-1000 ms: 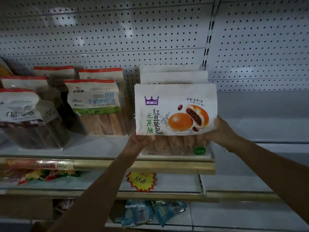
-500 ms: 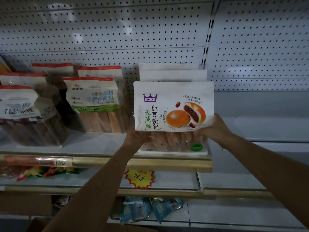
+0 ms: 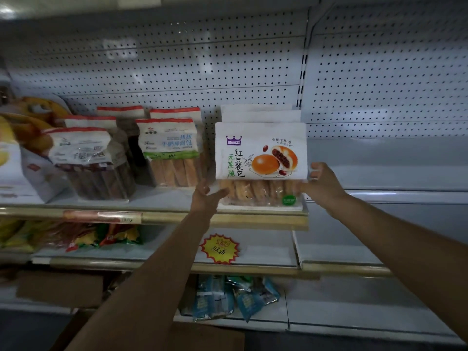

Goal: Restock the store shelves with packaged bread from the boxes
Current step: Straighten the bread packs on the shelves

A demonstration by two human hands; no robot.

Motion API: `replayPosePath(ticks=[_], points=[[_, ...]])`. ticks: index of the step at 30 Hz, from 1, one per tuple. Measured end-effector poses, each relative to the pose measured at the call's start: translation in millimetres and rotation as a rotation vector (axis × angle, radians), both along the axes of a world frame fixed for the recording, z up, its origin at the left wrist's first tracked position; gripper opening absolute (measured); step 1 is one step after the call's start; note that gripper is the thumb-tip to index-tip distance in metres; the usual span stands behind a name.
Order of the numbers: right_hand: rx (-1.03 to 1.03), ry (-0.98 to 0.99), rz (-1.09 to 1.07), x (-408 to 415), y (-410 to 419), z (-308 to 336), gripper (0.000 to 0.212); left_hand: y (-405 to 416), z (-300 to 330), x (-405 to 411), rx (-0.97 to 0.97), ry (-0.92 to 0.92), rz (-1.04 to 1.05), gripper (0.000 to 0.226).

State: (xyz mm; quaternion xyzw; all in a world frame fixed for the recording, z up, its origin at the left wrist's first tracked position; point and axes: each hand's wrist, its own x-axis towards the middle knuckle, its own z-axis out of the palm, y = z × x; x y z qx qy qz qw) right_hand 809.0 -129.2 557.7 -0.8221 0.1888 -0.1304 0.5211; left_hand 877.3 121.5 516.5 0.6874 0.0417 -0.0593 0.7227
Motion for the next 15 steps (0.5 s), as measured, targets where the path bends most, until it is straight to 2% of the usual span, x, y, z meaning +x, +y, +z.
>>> replayPosePath(ticks=[2,7,15], points=[[0.008,0.007,0.049,-12,10,8,0.072,4,7,-16,-0.004,0.027,-0.037,0.072],[-0.017,-0.003,0.16,-32,37,24,0.056,15,21,-49,-0.098,0.068,-0.003,0.059],[0.009,-0.042,0.288,-44,59,45,0.049,29,43,-65,-0.133,0.036,0.009,0.05]])
